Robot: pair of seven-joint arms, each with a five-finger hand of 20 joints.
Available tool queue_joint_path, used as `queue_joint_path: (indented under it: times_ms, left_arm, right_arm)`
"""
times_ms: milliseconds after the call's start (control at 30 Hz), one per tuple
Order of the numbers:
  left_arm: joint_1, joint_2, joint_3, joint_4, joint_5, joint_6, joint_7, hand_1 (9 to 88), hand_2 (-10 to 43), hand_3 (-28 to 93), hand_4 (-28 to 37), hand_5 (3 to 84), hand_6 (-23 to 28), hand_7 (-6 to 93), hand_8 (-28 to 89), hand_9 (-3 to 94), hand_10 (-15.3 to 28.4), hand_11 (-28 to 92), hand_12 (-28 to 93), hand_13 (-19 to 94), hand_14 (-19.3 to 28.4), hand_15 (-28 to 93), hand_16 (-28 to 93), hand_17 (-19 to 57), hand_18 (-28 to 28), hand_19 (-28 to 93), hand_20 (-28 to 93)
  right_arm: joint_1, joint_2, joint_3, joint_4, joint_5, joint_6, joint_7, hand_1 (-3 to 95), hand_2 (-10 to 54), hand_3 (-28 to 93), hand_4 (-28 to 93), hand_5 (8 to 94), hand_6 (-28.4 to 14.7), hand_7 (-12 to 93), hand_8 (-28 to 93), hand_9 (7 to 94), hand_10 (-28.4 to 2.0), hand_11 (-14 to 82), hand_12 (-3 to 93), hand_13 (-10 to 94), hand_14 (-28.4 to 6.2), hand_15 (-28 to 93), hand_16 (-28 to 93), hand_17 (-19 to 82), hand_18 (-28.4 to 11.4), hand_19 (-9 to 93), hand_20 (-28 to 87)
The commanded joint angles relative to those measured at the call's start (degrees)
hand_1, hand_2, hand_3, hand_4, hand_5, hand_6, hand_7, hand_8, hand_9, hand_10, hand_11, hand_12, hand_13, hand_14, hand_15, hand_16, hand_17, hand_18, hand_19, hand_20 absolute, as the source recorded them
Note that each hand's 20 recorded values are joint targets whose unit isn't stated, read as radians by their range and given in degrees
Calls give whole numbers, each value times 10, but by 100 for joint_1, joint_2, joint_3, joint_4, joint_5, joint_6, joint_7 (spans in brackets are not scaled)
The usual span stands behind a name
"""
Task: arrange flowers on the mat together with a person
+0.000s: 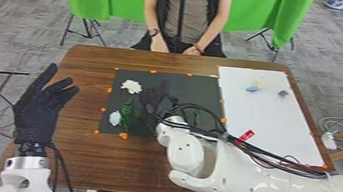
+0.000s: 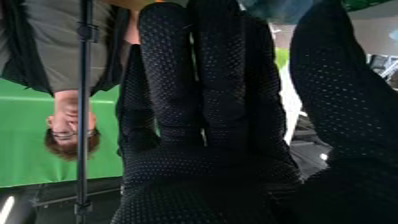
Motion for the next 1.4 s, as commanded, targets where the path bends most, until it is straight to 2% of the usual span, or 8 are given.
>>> queue_joint_path:
  times_ms: [33, 433, 700, 767, 800, 1067, 1233, 1400]
  left_arm:
    - [92, -19, 18, -1, -5, -14, -57, 216, 80, 759, -282, 351, 74, 123, -91, 390, 191, 269, 114, 316, 247, 527, -84, -41, 240, 610, 86]
    - [227, -35, -44, -70, -10, 54, -78, 216, 79, 760, -282, 351, 74, 122, -90, 389, 191, 269, 114, 312, 247, 527, -84, -42, 240, 611, 85]
    - [440, -242, -206, -159, 121, -33, -302, 216, 79, 759, -281, 351, 73, 121, -90, 388, 190, 268, 112, 310, 247, 526, -84, -42, 239, 610, 83]
    - [493, -161, -197, -177, 63, 22, -237, 215, 79, 760, -281, 351, 74, 122, -90, 388, 190, 265, 111, 311, 247, 525, -84, -42, 239, 609, 82]
    - [484, -302, -250, -172, 157, -66, -334, 215, 79, 760, -281, 351, 73, 121, -90, 388, 190, 264, 111, 310, 246, 524, -84, -41, 238, 608, 81]
    - [494, -439, -351, -151, 248, -229, -454, 214, 79, 758, -282, 351, 72, 120, -90, 386, 187, 255, 110, 311, 247, 512, -85, -41, 236, 598, 73]
    - [525, -800, -656, -113, 525, -657, -846, 210, 81, 750, -283, 353, 70, 114, -91, 385, 184, 231, 104, 319, 240, 469, -85, -37, 243, 595, 66]
    - [318, -928, -628, 18, 542, -669, -882, 205, 83, 741, -283, 350, 65, 104, -88, 384, 179, 214, 104, 325, 237, 439, -77, -28, 256, 610, 59]
  right_arm:
    - [-12, -67, 88, -136, -111, -108, -2, 407, -95, 722, -283, 633, 22, 183, -150, 783, -101, 399, 213, 647, -97, 637, 178, 131, -166, 617, 211]
    - [-799, 390, 1455, -1051, 844, 233, 17, 390, -95, 713, -283, 622, 14, 175, -147, 760, -116, 349, 189, 641, -111, 606, 156, 139, -172, 626, 211]
    - [-3170, 578, 4807, -2233, 4811, 793, -465, 338, -28, 688, -265, 614, -11, 163, -142, 709, -154, 249, 165, 607, -148, 553, 127, 135, -187, 644, 194]
    - [-3747, 504, 5512, -2386, 5560, 986, -715, 313, -5, 680, -259, 616, -18, 160, -141, 687, -167, 237, 162, 602, -156, 559, 124, 144, -197, 657, 193]
    - [-4035, 520, 5832, -2442, 5933, 1037, -961, 307, 1, 677, -257, 616, -19, 159, -140, 680, -172, 233, 161, 596, -161, 562, 123, 146, -198, 660, 190]
    - [-6166, 221, 7683, -2485, 8920, 1281, -3189, 238, 73, 691, -254, 541, -20, 149, -137, 576, -184, 186, 145, 484, -182, 499, 89, 106, -200, 609, 158]
    - [-6915, -187, 8183, -2565, 9489, 1320, -3638, 196, 107, 698, -259, 516, -27, 149, -130, 551, -190, 173, 145, 451, -190, 479, 91, 92, -197, 582, 152]
    - [-7175, -408, 8380, -2530, 9381, 1343, -3779, 180, 112, 704, -262, 474, -25, 135, -127, 519, -190, 158, 144, 426, -195, 458, 91, 81, -203, 560, 149]
